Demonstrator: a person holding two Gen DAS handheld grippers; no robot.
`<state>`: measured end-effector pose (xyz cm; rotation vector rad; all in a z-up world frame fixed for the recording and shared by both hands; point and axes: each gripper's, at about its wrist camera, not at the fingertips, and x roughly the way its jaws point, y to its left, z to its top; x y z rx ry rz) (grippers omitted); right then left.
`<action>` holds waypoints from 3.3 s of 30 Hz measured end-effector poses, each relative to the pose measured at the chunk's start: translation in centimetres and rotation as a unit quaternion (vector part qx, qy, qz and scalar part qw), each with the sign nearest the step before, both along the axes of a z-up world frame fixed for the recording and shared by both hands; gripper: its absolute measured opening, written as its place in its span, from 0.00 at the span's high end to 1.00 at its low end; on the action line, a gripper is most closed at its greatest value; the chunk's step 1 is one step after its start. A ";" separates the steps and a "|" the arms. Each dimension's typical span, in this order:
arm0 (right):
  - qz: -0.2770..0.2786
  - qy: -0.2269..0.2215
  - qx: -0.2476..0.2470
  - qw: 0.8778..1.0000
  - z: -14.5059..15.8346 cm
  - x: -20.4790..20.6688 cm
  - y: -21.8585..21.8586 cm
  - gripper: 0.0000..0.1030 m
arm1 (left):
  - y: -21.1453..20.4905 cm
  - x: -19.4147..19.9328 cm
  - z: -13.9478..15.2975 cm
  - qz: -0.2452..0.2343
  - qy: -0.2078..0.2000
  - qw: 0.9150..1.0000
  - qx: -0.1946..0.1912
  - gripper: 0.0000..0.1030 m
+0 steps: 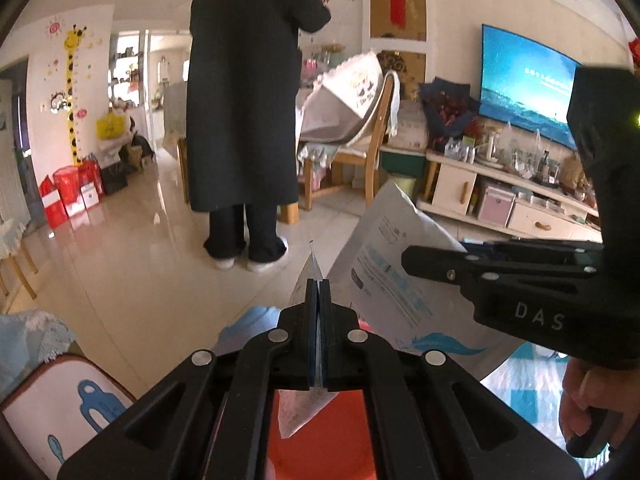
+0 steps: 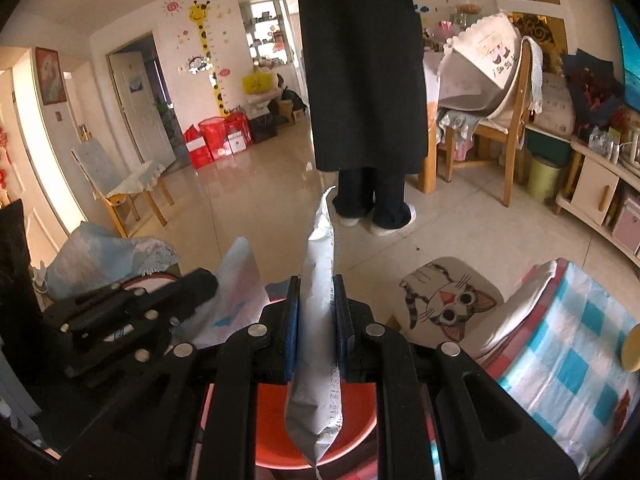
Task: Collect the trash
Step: 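Open the left gripper to drop the packet into the pink bucket, then move the left gripper back over the table toward the crumpled bottle, then grasp the crumpled white yogurt bottle with the left gripper while the right gripper grasps the milk carton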
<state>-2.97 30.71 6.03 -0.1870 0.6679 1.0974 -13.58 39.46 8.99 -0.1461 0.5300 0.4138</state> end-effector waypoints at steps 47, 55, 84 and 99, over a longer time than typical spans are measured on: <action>-0.444 -0.023 0.002 0.896 -8.0 -0.8 -60.1 0.06 | -38.5 11.8 -6.7 -0.171 0.066 0.982 0.047 0.05; -0.434 0.016 -0.009 0.901 -10.6 0.6 -59.5 0.06 | -38.9 13.2 -9.0 -0.168 0.092 0.979 0.067 0.05; -0.461 0.071 -0.027 0.884 -13.6 2.5 -57.8 0.06 | -36.9 17.0 -13.5 -0.159 0.183 0.970 -0.026 0.05; -0.463 0.076 -0.040 0.882 -14.3 3.3 -57.2 0.06 | -37.0 21.1 -15.4 -0.147 0.198 0.969 -0.005 0.05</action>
